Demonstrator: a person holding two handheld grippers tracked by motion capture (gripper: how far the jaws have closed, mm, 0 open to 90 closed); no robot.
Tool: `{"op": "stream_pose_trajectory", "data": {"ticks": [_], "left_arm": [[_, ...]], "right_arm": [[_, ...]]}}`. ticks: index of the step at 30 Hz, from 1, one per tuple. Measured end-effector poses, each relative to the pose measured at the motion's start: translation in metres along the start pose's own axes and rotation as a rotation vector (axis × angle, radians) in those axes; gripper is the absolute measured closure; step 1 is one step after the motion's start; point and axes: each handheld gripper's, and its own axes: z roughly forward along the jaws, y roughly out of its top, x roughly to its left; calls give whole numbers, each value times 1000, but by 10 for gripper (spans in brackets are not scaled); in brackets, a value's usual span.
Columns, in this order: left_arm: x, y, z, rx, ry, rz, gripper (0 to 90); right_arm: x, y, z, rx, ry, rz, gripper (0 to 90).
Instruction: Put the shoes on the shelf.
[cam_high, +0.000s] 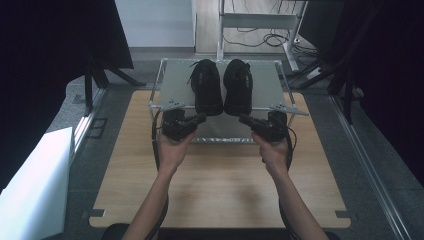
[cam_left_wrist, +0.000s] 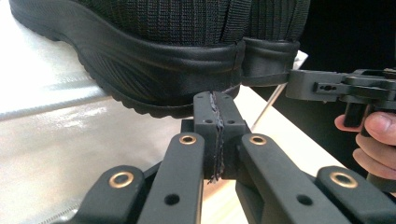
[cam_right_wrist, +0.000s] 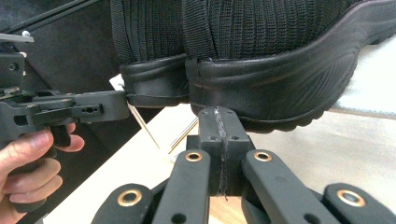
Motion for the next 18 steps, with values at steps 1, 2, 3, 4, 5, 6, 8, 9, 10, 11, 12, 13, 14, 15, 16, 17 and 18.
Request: {"op": "stream_pose_trajectory", "data": {"ticks": [1, 2, 3, 4, 5, 6, 8, 9, 10, 11, 12, 13, 14, 15, 16, 17, 18], "left_arm": [[1, 1, 1, 0, 1, -4, 892], [2, 2, 3, 2, 4, -7, 892], [4, 3, 5, 4, 9, -11, 892], [5, 4, 7, 5, 13, -12, 892], [6, 5, 8, 6, 13, -15, 892], [7, 6, 9, 7, 16, -18, 891], [10, 8, 14, 7, 23, -25, 892], [11, 9, 15, 9, 26, -28, 892], [12, 10, 17, 9, 31, -30, 892], [13, 11, 19, 10, 37, -32, 892], [14, 12, 21, 11, 41, -37, 892], [15, 13, 24, 16, 47, -38, 892], [16, 13, 26, 17, 54, -39, 891], [18, 14, 28, 16, 53, -47, 891], [18, 14, 28, 14, 46, -57, 880], [19, 14, 28, 15, 39, -60, 880], [20, 16, 22, -2, 34, -50, 855]], "right_arm": [[0, 0, 0, 0, 0, 0, 900], [-1, 1, 2, -2, -3, 2, 900], [-1, 1, 3, 1, -7, 3, 900], [-2, 2, 5, 1, -13, 7, 900], [-3, 2, 6, -2, -12, 13, 900], [-4, 3, 8, -4, -13, 17, 900], [-6, 4, 11, -7, -22, 16, 900], [-7, 5, 13, -9, -26, 21, 900], [-8, 5, 15, -10, -29, 18, 900], [-9, 5, 17, -12, -31, 23, 900], [-10, 6, 19, -14, -35, 27, 900], [-12, 6, 21, -17, -40, 23, 900], [-12, 7, 23, -10, -45, 31, 900], [-13, 8, 25, -11, -49, 26, 900], [-15, 9, 27, -9, -53, 36, 900], [-15, 9, 27, -9, -53, 36, 900], [-15, 10, 24, -10, -47, 23, 900]]}}
